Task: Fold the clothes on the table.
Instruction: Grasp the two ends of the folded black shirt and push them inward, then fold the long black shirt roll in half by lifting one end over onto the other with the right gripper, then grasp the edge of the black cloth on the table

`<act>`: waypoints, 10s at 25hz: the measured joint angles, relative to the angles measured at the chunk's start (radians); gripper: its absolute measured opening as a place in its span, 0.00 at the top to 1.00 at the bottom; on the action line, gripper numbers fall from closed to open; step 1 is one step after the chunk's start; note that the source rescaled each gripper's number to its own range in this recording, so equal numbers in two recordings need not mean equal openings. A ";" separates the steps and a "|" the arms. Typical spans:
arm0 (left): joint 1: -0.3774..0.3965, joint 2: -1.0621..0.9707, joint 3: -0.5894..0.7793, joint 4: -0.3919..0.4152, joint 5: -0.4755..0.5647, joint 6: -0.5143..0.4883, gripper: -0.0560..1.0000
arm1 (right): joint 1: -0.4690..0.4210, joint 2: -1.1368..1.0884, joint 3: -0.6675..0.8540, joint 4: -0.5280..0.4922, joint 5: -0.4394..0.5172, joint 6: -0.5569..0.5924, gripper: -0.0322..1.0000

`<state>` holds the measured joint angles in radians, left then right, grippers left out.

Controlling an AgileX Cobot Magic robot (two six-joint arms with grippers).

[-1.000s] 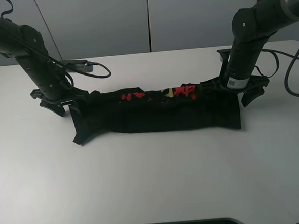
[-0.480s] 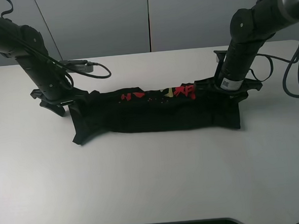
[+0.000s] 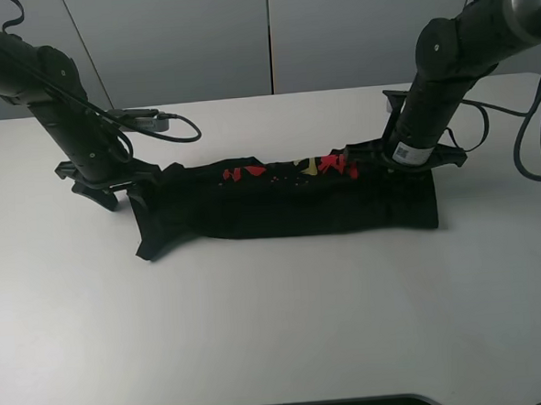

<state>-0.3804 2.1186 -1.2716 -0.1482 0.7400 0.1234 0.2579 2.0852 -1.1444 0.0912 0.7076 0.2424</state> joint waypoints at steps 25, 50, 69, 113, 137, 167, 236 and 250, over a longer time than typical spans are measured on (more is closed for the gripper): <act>0.000 0.000 0.000 0.000 0.000 -0.002 0.09 | -0.019 0.000 0.000 -0.076 0.022 -0.050 0.16; 0.000 0.002 -0.001 0.000 0.004 0.000 0.09 | -0.017 -0.016 0.055 -0.020 0.005 0.055 0.01; 0.000 0.006 -0.003 0.006 0.008 0.008 0.09 | -0.009 -0.033 0.109 0.136 -0.105 0.013 0.82; 0.000 0.007 -0.007 0.018 0.011 0.009 0.09 | -0.016 -0.128 -0.144 0.448 0.386 -0.418 0.85; 0.002 0.007 -0.007 0.008 0.011 0.007 0.09 | 0.171 0.007 -0.159 1.007 0.178 -0.612 0.85; 0.002 -0.026 -0.070 -0.066 0.060 0.009 0.09 | 0.303 0.149 -0.164 1.387 -0.035 -0.837 0.85; -0.437 0.022 -0.516 0.200 0.476 -0.083 0.09 | 0.043 -0.444 0.190 -0.084 -0.086 -0.218 0.00; -0.323 0.042 -0.516 0.327 0.476 -0.083 0.09 | 0.043 -0.444 0.190 -0.086 -0.098 -0.218 0.00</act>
<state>-0.7032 2.1609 -1.7873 0.1786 1.2162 0.0404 0.3009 1.6412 -0.9540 0.0057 0.6098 0.0245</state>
